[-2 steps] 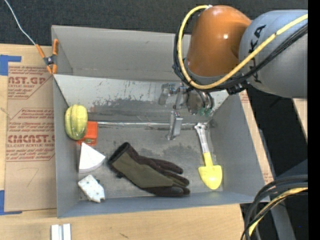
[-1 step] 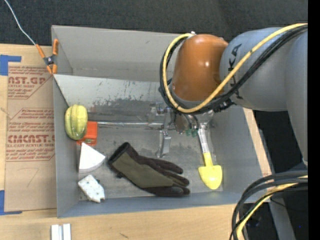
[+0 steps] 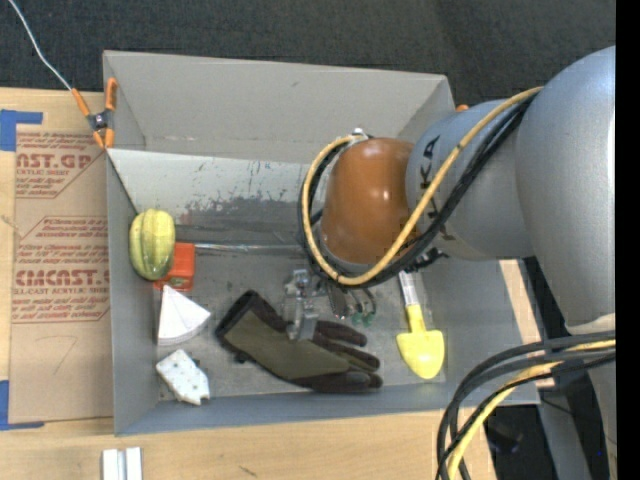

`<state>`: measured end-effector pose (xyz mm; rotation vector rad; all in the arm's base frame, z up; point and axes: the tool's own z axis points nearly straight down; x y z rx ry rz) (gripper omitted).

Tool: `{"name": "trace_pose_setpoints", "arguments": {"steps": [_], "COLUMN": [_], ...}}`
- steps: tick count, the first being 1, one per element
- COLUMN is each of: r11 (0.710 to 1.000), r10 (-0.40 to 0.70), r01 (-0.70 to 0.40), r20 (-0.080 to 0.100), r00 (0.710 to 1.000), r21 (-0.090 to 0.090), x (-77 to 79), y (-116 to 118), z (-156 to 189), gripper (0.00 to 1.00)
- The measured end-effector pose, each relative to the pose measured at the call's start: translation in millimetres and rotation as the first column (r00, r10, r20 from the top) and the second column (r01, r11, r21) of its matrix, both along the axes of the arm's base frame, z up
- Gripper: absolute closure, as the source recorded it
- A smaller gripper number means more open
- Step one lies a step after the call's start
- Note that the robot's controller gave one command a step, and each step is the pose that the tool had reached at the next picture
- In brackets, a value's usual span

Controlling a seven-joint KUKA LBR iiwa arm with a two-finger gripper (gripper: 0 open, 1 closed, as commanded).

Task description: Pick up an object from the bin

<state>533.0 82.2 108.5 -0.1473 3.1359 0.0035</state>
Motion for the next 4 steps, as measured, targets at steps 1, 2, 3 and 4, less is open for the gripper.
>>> {"name": "trace_pose_setpoints", "arguments": {"steps": [1,2,3,4], "r11": [1.000,1.000,0.960,0.960], "r10": [-0.001,-0.001,0.280,0.280], "r01": [0.001,0.001,-0.280,-0.280], "r20": [0.000,0.000,0.003,0.003], "r00": [1.000,1.000,0.960,0.960], "r21": [0.001,0.001,0.001,0.002], "x": [0.1,0.1,25.0,25.0], "y": [-0.2,-0.2,8.1,8.2], "z": [0.0,0.0,-5.1,-5.0], "gripper": [1.00,1.00,1.00,0.00]}}
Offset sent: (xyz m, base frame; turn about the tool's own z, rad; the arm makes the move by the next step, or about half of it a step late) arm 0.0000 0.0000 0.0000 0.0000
